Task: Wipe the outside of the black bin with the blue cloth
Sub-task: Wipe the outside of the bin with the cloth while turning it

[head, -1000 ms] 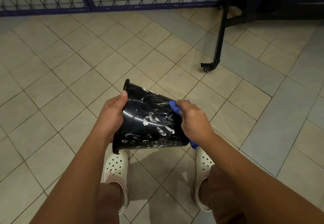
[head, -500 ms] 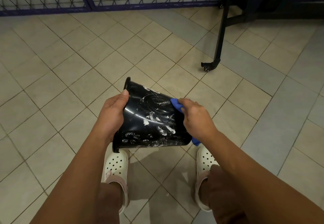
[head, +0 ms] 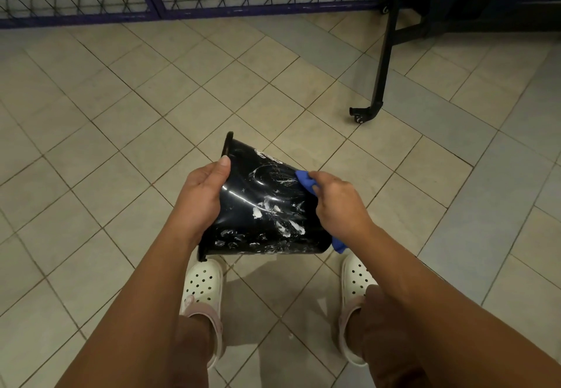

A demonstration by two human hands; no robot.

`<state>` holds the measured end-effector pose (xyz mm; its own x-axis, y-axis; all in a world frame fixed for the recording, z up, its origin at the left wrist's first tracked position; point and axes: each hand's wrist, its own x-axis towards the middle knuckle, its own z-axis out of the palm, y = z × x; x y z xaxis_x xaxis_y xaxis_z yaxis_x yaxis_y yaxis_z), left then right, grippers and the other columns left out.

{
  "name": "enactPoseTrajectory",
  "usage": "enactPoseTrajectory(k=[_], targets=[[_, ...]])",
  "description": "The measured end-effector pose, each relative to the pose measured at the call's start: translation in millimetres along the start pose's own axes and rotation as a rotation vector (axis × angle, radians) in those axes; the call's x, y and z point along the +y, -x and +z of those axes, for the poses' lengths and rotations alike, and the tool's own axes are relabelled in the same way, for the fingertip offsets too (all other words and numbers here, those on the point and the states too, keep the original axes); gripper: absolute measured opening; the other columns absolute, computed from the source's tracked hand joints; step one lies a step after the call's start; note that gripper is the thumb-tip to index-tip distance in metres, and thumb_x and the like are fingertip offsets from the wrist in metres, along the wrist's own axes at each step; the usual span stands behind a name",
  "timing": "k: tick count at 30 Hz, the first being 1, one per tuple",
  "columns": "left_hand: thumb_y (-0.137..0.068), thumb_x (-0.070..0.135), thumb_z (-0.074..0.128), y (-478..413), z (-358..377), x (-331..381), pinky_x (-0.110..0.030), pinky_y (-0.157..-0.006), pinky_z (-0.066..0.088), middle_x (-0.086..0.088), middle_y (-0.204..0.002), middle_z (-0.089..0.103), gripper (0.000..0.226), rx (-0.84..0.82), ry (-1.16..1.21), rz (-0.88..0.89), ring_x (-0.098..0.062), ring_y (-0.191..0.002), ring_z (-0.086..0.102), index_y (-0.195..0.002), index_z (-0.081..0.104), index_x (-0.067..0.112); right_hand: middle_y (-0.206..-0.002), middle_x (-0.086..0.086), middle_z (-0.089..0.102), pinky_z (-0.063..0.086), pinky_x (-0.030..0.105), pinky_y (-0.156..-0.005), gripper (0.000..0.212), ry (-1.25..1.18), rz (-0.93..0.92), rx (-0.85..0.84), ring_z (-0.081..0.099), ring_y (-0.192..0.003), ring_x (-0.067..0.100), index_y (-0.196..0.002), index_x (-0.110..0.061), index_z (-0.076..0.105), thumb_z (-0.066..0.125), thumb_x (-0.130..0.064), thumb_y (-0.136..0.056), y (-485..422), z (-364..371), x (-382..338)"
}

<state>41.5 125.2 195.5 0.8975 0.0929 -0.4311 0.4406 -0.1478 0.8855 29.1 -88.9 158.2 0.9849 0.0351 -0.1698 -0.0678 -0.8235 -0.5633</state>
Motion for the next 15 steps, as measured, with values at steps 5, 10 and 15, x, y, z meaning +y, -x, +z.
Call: enactPoseTrajectory(k=[5,10,15], targets=[[-0.100,0.046,0.047,0,-3,0,-0.038,-0.084,0.056,-0.001,-0.087,0.077,0.037,0.035,0.017,0.008,-0.025,-0.089,0.073,-0.097,0.074,0.020,-0.114,0.010,0.062,0.038,0.025,-0.075,0.037,-0.001,0.156,0.027,0.057,-0.103,0.029,-0.126,-0.010,0.053,0.042,-0.003,-0.092,0,4,6],[-0.101,0.044,0.046,-2,2,-2,-0.048,-0.092,0.054,0.002,-0.078,0.076,0.038,0.032,0.019,-0.041,-0.019,-0.079,0.072,-0.087,0.072,0.021,-0.120,0.010,0.060,0.040,0.033,-0.093,0.031,-0.021,-0.103,0.030,0.053,-0.111,0.030,-0.120,-0.004,0.057,0.044,0.000,-0.093,4,13,2],[-0.102,0.040,0.046,-4,2,-7,-0.052,-0.099,0.050,0.001,-0.080,0.076,0.037,0.022,0.018,-0.029,-0.022,-0.084,0.072,-0.085,0.073,0.021,-0.116,0.010,0.060,0.037,0.024,-0.085,0.032,-0.078,0.000,0.023,0.055,-0.107,0.028,-0.125,-0.008,0.054,0.041,-0.003,-0.096,0,18,10]])
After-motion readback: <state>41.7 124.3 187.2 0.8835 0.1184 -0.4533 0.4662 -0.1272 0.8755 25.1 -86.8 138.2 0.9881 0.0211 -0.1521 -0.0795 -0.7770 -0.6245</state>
